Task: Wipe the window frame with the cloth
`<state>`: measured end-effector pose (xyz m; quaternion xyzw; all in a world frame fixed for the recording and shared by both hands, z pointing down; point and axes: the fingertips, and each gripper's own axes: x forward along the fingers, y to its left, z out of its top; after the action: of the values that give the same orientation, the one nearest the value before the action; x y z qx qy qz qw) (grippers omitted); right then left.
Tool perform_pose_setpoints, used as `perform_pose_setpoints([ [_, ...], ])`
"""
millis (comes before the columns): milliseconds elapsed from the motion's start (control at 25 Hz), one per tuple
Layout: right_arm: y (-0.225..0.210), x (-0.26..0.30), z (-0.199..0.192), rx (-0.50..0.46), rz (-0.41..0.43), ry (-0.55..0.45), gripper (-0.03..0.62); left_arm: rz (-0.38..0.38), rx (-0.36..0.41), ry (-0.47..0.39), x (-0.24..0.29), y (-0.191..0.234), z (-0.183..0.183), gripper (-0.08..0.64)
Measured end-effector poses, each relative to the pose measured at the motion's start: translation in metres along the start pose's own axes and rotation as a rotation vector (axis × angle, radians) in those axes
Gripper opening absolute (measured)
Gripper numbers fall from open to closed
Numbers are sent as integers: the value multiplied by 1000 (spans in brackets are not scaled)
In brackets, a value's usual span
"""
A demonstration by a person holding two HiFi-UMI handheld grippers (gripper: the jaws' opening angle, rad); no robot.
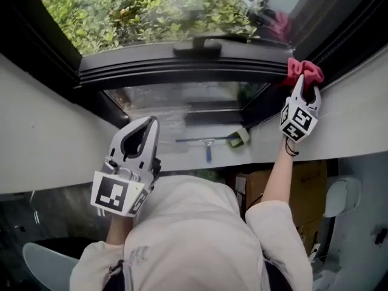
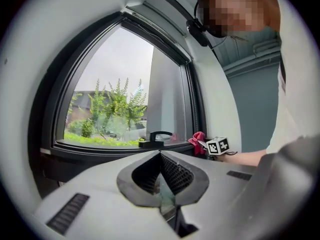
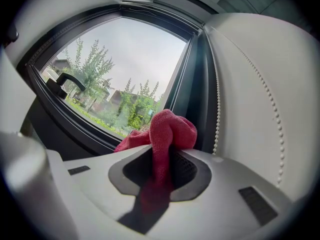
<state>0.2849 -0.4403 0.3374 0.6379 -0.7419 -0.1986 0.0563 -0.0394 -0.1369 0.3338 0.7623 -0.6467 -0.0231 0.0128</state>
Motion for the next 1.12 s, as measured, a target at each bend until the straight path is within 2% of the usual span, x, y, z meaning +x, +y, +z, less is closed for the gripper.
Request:
perform_pose_setpoints([
  [80,-2,1,-2,3,-4,-3,92,61,15,-21,-8,22,5,8],
  [240,6,-1,-10,15,9,10,92,185,23,3,-35,54,1,8],
  [360,8,-2,-10,14,17,14,92,232,11,23,-45,61,-6,8],
  [640,6,-2,-10,20,41,31,92,212,-14,10,-42,50,-10,8],
  [800,13,-13,11,-53,74,39,92,176,-39,21,-41,42,-22,8],
  [960,26,-17,64,6,126,-79,92,161,-46,39,-35,41,-25,8],
  [1120,49,6,85,82,240,-91,92,140,-41,23,-26,40,-18,8],
])
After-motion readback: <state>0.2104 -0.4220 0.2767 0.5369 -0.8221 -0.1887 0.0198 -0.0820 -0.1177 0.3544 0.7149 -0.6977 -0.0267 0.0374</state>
